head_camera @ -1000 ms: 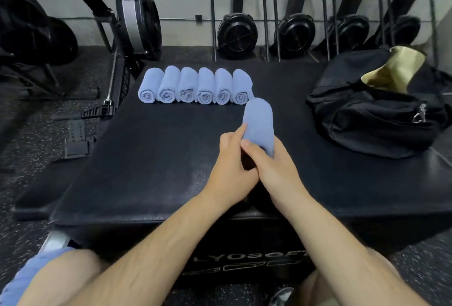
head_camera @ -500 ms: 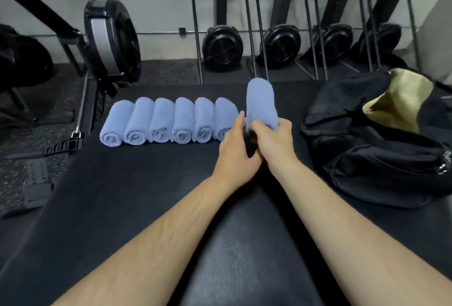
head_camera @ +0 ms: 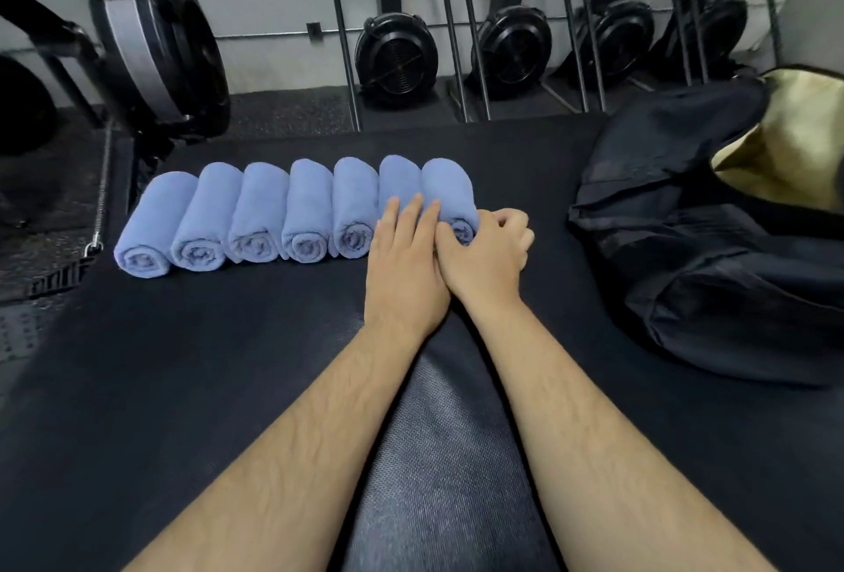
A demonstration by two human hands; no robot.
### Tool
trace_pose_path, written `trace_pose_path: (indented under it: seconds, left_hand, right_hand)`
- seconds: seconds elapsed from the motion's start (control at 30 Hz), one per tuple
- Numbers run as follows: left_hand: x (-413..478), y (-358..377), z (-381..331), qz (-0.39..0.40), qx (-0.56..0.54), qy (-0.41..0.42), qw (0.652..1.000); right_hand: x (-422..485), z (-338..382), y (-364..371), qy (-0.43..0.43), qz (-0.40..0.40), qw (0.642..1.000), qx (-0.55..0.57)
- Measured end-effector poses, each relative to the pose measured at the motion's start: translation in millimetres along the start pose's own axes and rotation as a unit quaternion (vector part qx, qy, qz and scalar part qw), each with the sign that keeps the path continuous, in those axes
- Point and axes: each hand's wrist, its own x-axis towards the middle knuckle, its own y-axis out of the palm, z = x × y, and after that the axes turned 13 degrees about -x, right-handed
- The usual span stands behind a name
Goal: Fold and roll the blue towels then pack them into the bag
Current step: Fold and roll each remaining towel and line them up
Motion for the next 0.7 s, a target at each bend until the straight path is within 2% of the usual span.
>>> trace_pose_path:
  seconds: [0.13, 0.37, 0.53, 0.7]
  left_hand:
    - [1.3, 3.2, 2.8, -0.011, -0.001, 0.003, 1.0]
    - [1.0, 3.0, 2.7, -0.004, 0.002, 0.002, 1.0]
    - [0.5, -0.9, -0.3, 0.005, -0.008, -0.003, 1.0]
    - [3.3, -4.5, -3.6, 0.004, -0.066, -0.038, 0.997]
  right_hand:
    - [-2.4, -2.5, -6.5, -0.043, -0.005, 0.997, 0.066]
    - [2.8, -1.3, -0.9, -0.047, 0.024, 0.998, -0.042]
    - [-0.1, -0.6, -0.2, -0.041, 0.016, 0.998, -0.044]
    - [-6.6, 0.6, -7.5, -0.04, 0.026, 0.999, -0.005]
